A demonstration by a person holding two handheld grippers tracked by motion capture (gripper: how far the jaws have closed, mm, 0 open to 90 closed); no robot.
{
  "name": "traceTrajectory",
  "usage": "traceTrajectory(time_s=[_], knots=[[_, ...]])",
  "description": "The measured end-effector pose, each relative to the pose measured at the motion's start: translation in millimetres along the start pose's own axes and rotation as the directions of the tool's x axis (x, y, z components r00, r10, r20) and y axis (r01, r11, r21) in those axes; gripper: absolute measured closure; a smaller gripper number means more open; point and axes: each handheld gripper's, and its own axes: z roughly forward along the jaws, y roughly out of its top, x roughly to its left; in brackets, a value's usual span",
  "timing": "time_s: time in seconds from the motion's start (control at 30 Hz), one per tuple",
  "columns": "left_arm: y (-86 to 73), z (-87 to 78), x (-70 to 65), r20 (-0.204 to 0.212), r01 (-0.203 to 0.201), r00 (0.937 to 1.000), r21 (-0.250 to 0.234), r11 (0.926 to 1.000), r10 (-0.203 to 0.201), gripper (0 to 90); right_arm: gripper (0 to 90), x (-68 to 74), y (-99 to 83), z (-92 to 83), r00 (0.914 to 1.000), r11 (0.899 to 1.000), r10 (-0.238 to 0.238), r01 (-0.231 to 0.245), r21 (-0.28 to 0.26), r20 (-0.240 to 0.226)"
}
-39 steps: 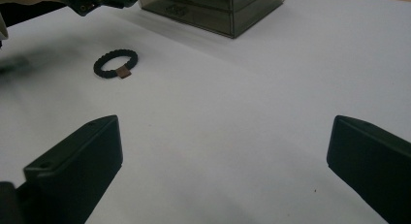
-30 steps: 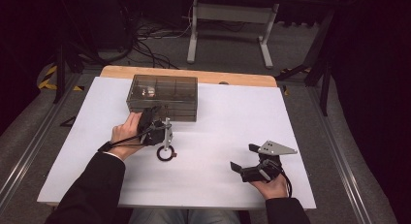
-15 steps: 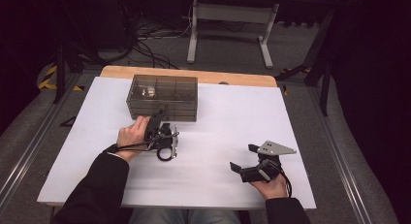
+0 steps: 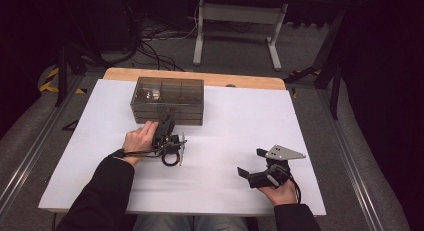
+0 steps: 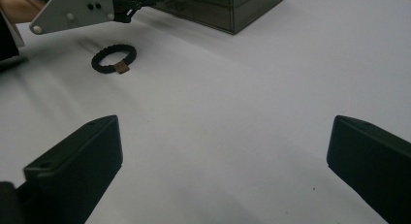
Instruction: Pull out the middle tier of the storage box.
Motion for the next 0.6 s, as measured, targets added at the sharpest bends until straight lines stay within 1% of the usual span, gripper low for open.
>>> traceTrajectory(time_s=[0.13, 0.17, 0.2, 0.33, 0.43, 0.53, 0.6], knots=[[0.1, 3.7, -3.6, -0.014, -0.023, 0.9996, 0.005, 0.9997, 0.023, 61.3, 0.0, 0.1, 0.1, -0.1, 1.0, 1.0, -0.001, 0.001, -0.003, 0.0], [-0.4, 5.1, -4.6, -0.014, -0.014, 0.9998, 0.007, 0.9999, 0.014, 61.8, 0.0, 0.0, 0.1, -0.2, 1.0, 1.0, -0.001, 0.001, -0.002, 0.0], [-0.6, 5.9, -4.9, -0.017, -0.015, 0.9998, 0.009, 0.9998, 0.015, 62.2, 0.0, -0.1, 0.1, -0.2, 1.0, 1.0, -0.002, 0.002, -0.001, 0.0], [-0.3, 8.5, -8.1, -0.031, -0.023, 0.9993, 0.009, 0.9997, 0.023, 65.3, 0.0, -0.1, 0.1, -0.1, 1.0, 1.0, -0.001, 0.001, -0.001, 0.0], [1.0, 10.3, -11.1, -0.051, -0.039, 0.9979, 0.015, 0.9991, 0.04, 67.3, 0.0, 0.3, 0.0, 0.2, 1.0, 1.0, -0.004, 0.004, 0.001, 0.001], [2.3, 12.7, -13.5, -0.066, -0.035, 0.9972, 0.011, 0.9993, 0.036, 68.9, 0.0, 0.1, -0.3, 0.3, 0.9999, 1.0, -0.011, 0.011, 0.003, 0.002], [3.1, 13.2, -14.2, -0.071, -0.034, 0.9968, 0.018, 0.9993, 0.035, 69.3, 0.0, 0.1, -0.2, 0.2, 0.9999, 1.0, -0.01, 0.01, 0.003, 0.003]])
